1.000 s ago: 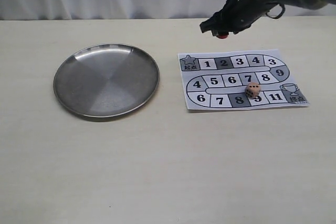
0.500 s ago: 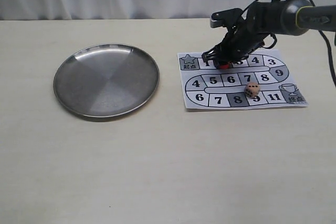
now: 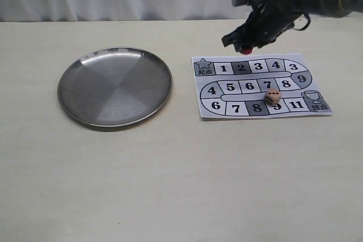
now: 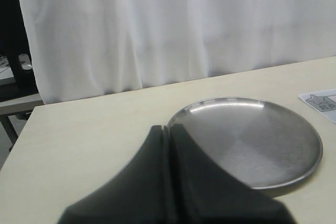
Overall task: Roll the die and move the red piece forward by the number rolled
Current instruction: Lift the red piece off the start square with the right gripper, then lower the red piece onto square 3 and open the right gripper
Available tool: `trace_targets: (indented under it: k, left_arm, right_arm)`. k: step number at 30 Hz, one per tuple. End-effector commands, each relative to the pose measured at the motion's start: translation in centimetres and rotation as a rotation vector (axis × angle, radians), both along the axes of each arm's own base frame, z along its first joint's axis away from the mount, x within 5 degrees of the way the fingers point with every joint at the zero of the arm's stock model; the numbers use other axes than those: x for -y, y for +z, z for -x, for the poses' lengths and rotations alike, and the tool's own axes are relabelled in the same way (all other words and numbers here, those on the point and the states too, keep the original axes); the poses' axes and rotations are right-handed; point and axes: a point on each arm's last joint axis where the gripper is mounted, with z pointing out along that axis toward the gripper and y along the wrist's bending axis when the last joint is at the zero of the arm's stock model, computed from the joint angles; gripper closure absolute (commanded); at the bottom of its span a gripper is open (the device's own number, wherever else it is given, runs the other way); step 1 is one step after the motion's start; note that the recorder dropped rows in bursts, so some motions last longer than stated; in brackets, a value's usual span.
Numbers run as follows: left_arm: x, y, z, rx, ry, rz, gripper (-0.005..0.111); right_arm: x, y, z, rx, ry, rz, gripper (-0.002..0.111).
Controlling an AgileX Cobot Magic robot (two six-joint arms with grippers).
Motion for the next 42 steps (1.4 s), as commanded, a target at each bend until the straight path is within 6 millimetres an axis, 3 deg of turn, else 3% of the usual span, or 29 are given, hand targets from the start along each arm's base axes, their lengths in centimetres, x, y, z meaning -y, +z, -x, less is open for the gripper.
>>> trace_targets:
  k: [1,4,7,14,18,35,42]
  left_arm:
    - [0.0,0.0,0.0,0.008,-0.002,0.006,0.107]
    - [0.0,0.0,0.0,0.008,-0.002,0.006,0.107]
    - [0.0,0.0,0.0,0.008,-0.002,0.006,0.107]
    - [0.0,0.0,0.0,0.008,-0.002,0.006,0.107]
    - [0.0,0.0,0.0,0.008,-0.002,0.006,0.107]
    - [0.0,0.0,0.0,0.008,-0.002,0.006,0.107]
    - [0.0,0.0,0.0,0.008,-0.002,0.006,0.107]
  right_arm:
    - [0.7,4.3,0.4,0.102,0.019,0.05,0.104]
    - [1.6,4.6,0.2,0.121,-0.017,0.037,0.104]
    - [2.8,3.1,-0.2,0.093,-0.082,0.014,0.104]
    - [3.6,-3.8,-1.0,-0.032,-0.095,0.036,0.104]
    - [3.5,-6.3,-1.2,-0.068,-0.096,0.037,0.104]
    - [3.6,-6.7,-1.1,-0.087,-0.094,0.043,0.104]
    - [3.6,-4.8,-1.1,-0.045,-0.093,0.041,0.104]
